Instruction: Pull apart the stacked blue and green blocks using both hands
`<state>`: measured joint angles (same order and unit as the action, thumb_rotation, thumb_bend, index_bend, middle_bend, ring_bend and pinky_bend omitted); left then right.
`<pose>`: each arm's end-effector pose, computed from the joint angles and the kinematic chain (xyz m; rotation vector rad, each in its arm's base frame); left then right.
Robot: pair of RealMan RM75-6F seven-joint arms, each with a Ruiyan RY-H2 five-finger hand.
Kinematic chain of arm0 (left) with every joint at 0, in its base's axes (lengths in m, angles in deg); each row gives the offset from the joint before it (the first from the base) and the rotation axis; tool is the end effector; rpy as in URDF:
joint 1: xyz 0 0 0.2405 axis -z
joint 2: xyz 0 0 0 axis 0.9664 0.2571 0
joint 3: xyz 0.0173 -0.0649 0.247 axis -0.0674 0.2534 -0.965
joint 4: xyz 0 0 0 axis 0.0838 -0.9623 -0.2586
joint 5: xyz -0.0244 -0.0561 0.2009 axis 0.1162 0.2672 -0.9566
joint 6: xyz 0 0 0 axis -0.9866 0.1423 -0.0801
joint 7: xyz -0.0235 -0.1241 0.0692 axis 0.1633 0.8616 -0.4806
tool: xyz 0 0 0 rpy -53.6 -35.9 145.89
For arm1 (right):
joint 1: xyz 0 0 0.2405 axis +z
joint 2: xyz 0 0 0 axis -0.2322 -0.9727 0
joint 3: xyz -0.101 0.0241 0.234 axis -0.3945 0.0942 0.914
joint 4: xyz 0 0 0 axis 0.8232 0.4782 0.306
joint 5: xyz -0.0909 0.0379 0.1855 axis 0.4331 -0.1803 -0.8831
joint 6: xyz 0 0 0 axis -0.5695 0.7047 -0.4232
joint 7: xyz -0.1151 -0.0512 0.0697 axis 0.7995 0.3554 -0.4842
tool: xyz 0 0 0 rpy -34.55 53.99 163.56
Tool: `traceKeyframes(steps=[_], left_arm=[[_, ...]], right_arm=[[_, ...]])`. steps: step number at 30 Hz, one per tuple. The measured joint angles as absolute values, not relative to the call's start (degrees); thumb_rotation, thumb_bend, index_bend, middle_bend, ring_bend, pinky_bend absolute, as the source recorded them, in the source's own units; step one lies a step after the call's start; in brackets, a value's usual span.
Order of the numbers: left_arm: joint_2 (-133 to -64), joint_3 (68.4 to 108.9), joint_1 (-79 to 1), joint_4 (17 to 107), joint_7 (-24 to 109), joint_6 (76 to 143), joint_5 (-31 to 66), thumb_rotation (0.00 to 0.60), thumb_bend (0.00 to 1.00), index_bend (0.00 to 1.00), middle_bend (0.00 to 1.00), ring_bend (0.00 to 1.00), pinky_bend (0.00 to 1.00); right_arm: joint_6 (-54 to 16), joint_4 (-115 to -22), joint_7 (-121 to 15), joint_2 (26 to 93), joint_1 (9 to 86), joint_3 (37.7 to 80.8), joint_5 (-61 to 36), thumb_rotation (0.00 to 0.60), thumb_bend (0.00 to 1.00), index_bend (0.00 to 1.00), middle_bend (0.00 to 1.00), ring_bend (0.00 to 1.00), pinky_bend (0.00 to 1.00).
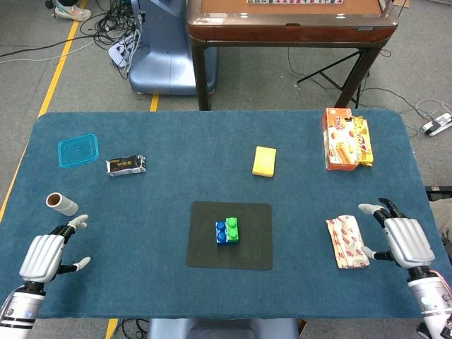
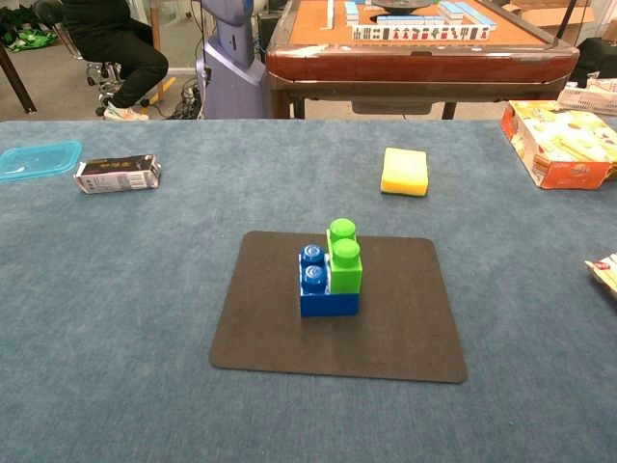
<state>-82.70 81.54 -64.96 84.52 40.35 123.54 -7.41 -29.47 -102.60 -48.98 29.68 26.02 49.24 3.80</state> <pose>-0.2857 0.1990 0.1167 -1.5150 -0.9984 -0.9333 -0.2718 -0.2010 0.1646 1.4888 -1.0916 0.8325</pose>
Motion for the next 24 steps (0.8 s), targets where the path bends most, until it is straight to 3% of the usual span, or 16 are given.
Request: traceKeyframes(steps=[6,9,14,17,20,24], left_arm=[[-82.52,80.77,-65.6,85.06,39.14,124.13,-7.83,0.6,0.17,0.2,0.29,0.36,0.6],[-82.53,80.71,-65.89,85.11,39.08,124.66,-7.89,0.6,0.17,0.2,0.29,0.36,0.6],[-82.66,80.42,-66.51,84.54,39.66,125.45,-8.22,0.6,0.17,0.2,0.29,0.36,0.6],[-82.63,80.29,-66.74,83.95,40.13,125.63,-8.26,0.6,0.17,0.2,0.29,0.36,0.6],[-82.77,80.18,-67.04,83.42,40.93,125.75,-8.09,0.6,0.17,0.2,0.29,0.36,0.6],[-82.73,79.67,-67.36,82.79,41.1,125.78,-8.44,0.6,0.17,0.2,0.29,0.36,0.6]], right_arm=[[-28.01,-101.55,-49.75,31.37,27.18,50.23,4.64,0.6,0.0,0.25,0.31,0.3,0.37],[-27.44,-101.28,-49.53,32.77,28.13,51.09,4.96,0.6,0.0,0.23,0.35,0.34,0.45],[-25.89,-103.13,-47.16,34.74,30.22,52.42,5.24,0.6,0.0,0.11,0.72,0.79,0.85],[-23.17,-105.61,-45.48,35.23,32.1,53.03,4.67,0.6,0.0,0.1,0.87,0.95,0.97],[-19.91,-108.08,-42.61,35.77,34.55,53.94,2.51,0.6,0.0,0.1,0.96,1.0,1.0],[-15.66,-111.26,-37.43,36.17,38.19,55.1,-3.42,0.6,0.0,0.1,1.0,1.0,1.0]])
